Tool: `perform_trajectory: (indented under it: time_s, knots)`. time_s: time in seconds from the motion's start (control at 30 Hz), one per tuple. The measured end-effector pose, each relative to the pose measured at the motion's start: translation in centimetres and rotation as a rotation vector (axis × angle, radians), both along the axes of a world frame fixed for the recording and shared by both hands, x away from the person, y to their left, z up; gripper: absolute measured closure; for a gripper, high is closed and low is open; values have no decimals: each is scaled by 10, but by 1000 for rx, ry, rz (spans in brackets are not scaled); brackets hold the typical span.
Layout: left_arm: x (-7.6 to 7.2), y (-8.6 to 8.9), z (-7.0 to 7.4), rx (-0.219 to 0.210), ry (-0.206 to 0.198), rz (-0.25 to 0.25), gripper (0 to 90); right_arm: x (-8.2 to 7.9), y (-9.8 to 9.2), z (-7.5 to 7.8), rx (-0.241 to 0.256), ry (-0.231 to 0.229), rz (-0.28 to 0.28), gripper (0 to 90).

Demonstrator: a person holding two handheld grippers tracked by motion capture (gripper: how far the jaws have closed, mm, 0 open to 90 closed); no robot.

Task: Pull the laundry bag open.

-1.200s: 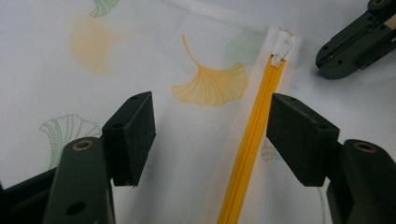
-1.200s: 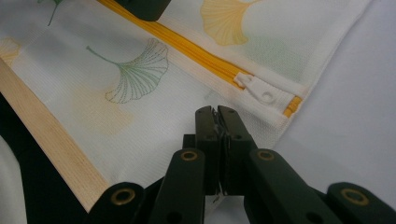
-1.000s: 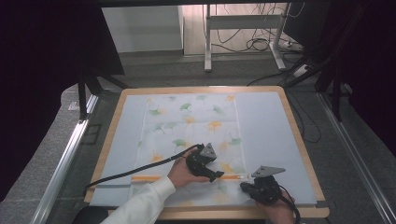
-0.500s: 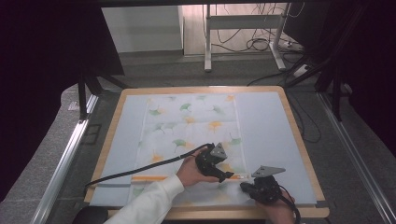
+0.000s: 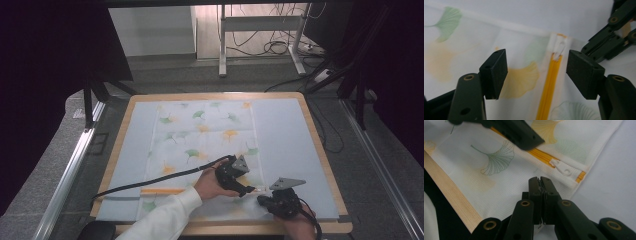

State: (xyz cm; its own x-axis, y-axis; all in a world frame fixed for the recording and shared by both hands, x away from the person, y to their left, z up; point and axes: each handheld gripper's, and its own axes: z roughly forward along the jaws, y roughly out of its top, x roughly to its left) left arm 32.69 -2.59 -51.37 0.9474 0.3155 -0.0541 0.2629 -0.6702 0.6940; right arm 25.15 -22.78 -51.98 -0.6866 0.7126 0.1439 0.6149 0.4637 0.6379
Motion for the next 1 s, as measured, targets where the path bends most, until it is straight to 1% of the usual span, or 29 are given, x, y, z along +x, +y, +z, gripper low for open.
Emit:
perform_trajectory:
  time_s: [0.03, 0.07, 0.1, 0.17, 0.27, 0.33, 0.4, 0.43, 0.47, 0.5, 0.53, 0.57, 0.6, 0.67, 0.7, 0.8, 0.9, 1.0]
  knots:
    - [-3, -7, -1, -2, -1, -3, 334, 0, 0, 0, 1, 1, -1, 867]
    - [-3, -7, -1, -2, -1, -3, 336, 0, 0, 0, 1, 1, -1, 867]
    - [-3, -12, -2, -19, 10, -8, 340, -1, 0, 0, -2, -3, 2, 867]
    - [-1, -14, -4, -31, 23, 2, 351, -1, 0, 0, -5, -5, 4, 867]
    - [3, -14, -7, -21, 25, 7, 365, -1, 0, 0, -6, -6, 6, 867]
    - [6, -15, -10, -34, 39, 16, 375, -1, 0, 0, -5, -2, 5, 867]
    - [8, -16, -10, -46, 55, 15, 380, -1, 0, 0, -5, -3, 6, 867]
    - [8, -18, -10, -33, 54, 10, 382, -1, 0, 0, -5, -3, 6, 867]
    - [7, -20, -10, -10, 32, 1, 379, -1, 0, 0, -4, -2, 6, 867]
    - [5, -23, -9, 4, 16, -14, 379, -1, 0, 0, -4, -1, 5, 867]
    - [4, -26, -8, 3, 14, -27, 379, -1, 0, 0, -3, 0, 4, 867]
    - [3, -30, -7, 4, 12, -29, 379, -1, 0, 0, -3, 0, 4, 867]
    - [3, -30, -7, 4, 12, -29, 380, -1, 0, 0, -3, 0, 4, 867]
    - [2, -35, -6, 16, -2, -32, 386, -1, 0, 0, -5, -2, 5, 867]
    - [3, -37, -7, 16, 1, -25, 407, -1, 0, 0, -5, -2, 4, 867]
    - [5, -36, -8, 22, 5, -19, 433, -1, 0, 0, -4, -1, 4, 867]
    - [5, -37, -9, 13, 8, -24, 453, -1, 0, 0, -3, 0, 7, 867]
    - [5, -36, -9, 16, 10, -31, 462, -1, 0, 0, -3, 1, 7, 867]
